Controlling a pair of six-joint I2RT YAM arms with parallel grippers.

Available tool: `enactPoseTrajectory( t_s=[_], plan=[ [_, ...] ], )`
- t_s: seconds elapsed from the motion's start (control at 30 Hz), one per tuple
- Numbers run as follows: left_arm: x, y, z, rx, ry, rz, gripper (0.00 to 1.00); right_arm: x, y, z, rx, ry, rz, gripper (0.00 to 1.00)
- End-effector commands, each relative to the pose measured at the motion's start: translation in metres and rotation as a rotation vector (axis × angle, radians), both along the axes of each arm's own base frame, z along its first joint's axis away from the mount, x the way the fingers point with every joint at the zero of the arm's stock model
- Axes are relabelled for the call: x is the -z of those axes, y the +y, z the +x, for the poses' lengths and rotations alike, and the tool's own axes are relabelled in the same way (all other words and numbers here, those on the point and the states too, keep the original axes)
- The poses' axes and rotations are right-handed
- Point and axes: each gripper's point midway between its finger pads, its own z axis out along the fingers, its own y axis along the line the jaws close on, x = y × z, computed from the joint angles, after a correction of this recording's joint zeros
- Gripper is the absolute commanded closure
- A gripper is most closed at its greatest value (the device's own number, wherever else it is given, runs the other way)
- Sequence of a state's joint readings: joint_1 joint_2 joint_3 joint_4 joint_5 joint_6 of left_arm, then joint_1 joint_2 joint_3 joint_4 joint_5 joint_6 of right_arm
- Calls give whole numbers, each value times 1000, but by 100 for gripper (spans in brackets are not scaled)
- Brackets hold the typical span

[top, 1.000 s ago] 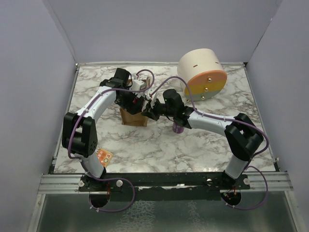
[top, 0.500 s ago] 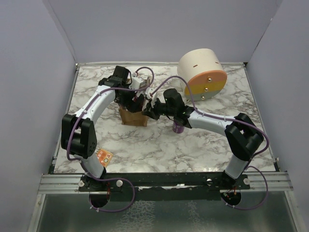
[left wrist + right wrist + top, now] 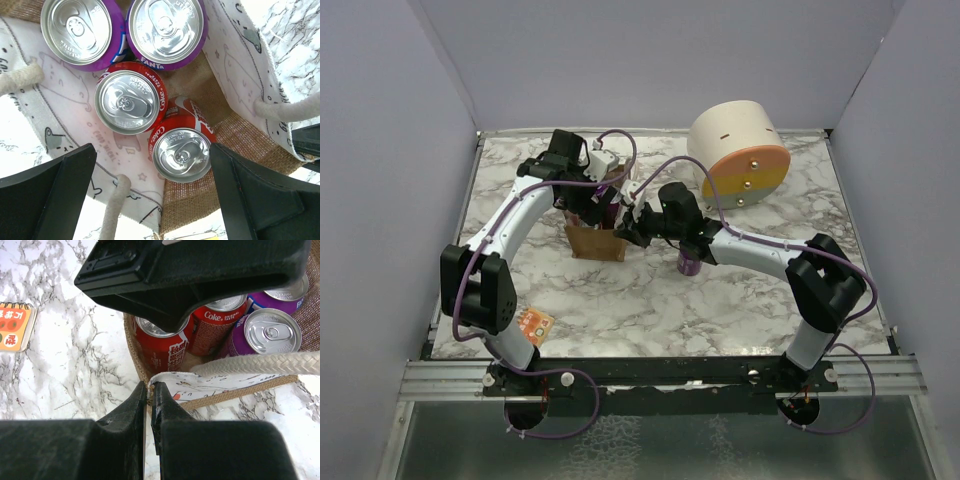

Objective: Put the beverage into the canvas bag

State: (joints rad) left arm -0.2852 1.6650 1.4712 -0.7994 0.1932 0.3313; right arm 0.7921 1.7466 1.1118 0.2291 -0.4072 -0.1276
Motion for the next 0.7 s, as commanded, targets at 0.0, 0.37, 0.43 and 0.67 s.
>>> enactPoseTrajectory(
  t_s=[0.0,0.37,0.43,0.67],
  plan=[
    [-38,-1,9,1,-114,-38,1,-15,6,-1,-32,-13,15,99],
    [-78,-1,17,-6,-244,-66,1,-23,8,-5,-64,-14,16,75],
    [-85,2,19,-21,-271,-61,1,-26,8,-5,-69,-16,12,67],
    [-111,4,24,-58,-361,-85,1,-44,5,-7,-84,-40,-11,32]
  ],
)
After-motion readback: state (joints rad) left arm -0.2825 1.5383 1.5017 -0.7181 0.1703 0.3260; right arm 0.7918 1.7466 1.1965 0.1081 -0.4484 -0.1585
